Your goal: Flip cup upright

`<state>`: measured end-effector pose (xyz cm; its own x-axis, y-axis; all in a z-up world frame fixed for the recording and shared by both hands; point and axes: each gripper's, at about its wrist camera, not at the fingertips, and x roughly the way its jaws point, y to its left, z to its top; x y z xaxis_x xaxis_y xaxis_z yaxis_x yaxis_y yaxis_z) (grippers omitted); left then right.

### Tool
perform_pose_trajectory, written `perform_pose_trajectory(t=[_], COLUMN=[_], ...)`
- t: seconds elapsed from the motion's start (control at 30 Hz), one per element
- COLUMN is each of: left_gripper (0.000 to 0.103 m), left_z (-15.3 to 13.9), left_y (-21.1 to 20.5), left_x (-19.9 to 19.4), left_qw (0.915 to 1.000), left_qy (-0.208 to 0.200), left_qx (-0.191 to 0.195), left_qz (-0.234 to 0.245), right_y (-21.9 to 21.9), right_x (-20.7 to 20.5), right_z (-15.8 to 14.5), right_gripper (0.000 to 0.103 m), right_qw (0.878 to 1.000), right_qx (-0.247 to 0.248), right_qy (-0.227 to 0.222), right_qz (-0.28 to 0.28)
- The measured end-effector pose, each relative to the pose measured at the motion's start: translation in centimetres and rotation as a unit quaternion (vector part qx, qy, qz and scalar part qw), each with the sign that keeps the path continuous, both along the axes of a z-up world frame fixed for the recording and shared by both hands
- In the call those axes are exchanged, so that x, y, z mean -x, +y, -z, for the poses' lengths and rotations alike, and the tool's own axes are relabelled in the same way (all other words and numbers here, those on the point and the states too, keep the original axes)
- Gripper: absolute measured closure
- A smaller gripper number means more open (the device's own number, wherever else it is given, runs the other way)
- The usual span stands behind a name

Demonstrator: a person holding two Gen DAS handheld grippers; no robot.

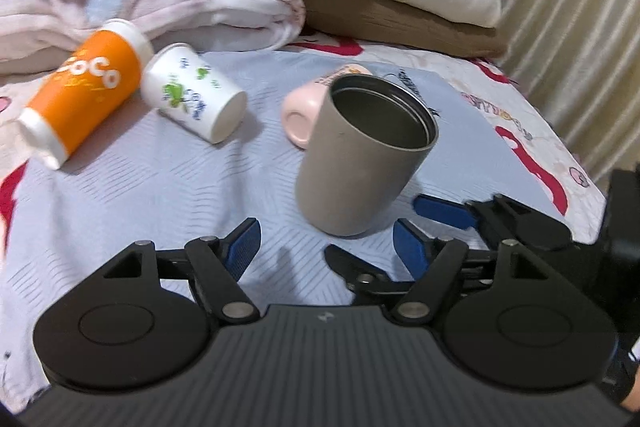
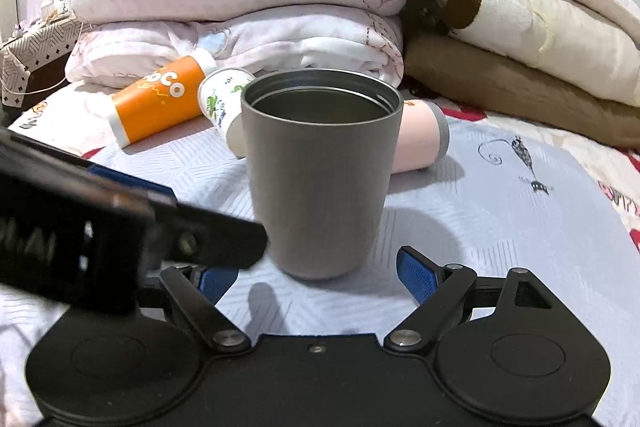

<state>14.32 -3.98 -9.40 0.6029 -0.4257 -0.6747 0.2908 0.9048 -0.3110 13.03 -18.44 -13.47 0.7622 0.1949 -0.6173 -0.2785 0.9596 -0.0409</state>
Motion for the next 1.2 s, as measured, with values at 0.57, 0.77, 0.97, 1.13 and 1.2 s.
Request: perform_pose_trajectory(t=[0.57, 0.77, 0.97, 1.13, 1.2], left_gripper=[0.029, 0.026, 0.021, 0.013, 0.011], left_z=[-8.5, -11.0, -13.3, -14.1, -13.9], left_y=[2.6, 3.4, 3.7, 3.9, 4.2], left_x=[6.7, 9.6, 12.3, 13.5, 13.7], left_qw=[0.9981, 0.9959, 0.9935, 0.9899, 0.9885], left_qy=[-0.004, -0.017, -0.036, -0.051, -0.049], left_qx=[-0.049, -0.083, -0.103, -0.118, -0.121], left_qz=[-0.038, -0.032, -0.032, -0.060, -0.077], right_y=[0.0, -0.2, -0.6, -0.5, -0.5], right_x=[7.6, 10.4, 12.7, 14.3, 14.5], right_z=[-7.7, -11.1, -13.3, -14.6, -14.8], right_gripper=[0.014, 0.014, 0.014, 0.014, 0.013], right_qw=[0.999, 0.999, 0.999, 0.999, 0.999], right_qx=[0.043, 0.032, 0.017, 0.012, 0.008], right_qy=[-0.009, -0.022, -0.026, -0.037, -0.038], right_qz=[-0.014, -0.020, 0.009, 0.012, 0.011])
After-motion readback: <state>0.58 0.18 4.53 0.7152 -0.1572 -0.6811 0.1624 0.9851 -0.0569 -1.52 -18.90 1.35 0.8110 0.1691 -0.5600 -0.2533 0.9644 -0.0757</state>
